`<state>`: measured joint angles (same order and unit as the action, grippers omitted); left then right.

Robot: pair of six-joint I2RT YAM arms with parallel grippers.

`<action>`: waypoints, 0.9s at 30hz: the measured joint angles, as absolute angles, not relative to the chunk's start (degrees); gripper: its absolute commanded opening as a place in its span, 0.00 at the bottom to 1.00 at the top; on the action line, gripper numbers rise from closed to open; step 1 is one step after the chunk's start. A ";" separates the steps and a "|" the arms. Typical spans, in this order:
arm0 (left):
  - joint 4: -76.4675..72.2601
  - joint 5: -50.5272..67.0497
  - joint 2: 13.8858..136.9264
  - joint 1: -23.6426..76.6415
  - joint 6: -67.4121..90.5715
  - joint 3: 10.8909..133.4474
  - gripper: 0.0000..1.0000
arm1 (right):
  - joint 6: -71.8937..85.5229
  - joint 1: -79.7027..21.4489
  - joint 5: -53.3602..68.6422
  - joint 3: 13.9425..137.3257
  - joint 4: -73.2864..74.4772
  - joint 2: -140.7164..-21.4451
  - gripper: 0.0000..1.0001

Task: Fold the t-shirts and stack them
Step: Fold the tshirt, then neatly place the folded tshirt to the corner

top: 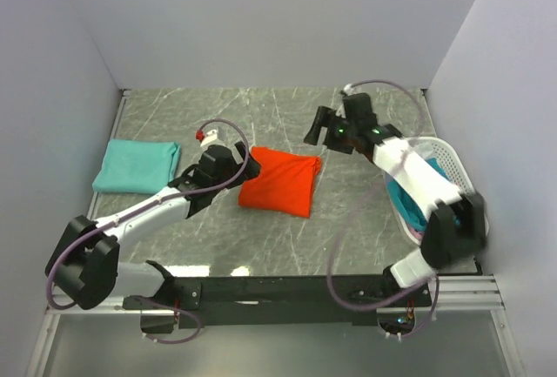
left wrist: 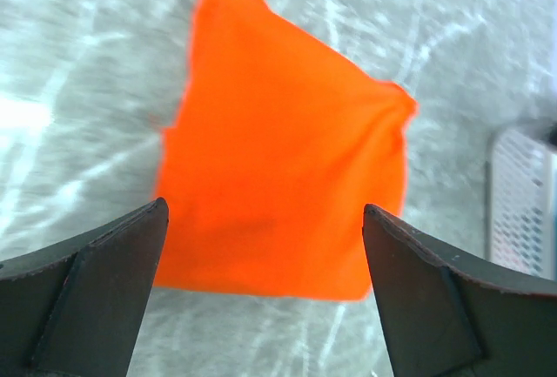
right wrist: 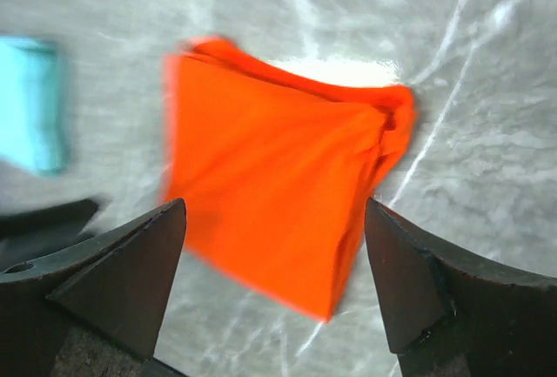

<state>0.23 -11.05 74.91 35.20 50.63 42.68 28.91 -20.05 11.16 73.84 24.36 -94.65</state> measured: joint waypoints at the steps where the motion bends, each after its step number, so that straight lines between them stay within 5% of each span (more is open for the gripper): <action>1: 0.84 -12.10 74.48 35.03 50.35 42.68 1.00 | 29.02 -20.40 10.13 71.83 24.32 -89.14 0.90; 8: 4.25 -14.46 79.81 33.82 47.99 44.29 0.99 | 30.87 -21.76 6.11 54.52 21.80 -56.97 0.91; 18: 6.09 -14.68 95.68 33.67 46.24 53.54 0.98 | 30.74 -21.76 2.90 42.98 28.49 -41.28 0.92; 27: 6.96 -14.48 100.84 33.80 45.34 56.73 0.69 | 29.50 -21.76 -1.13 41.93 29.93 -40.01 0.92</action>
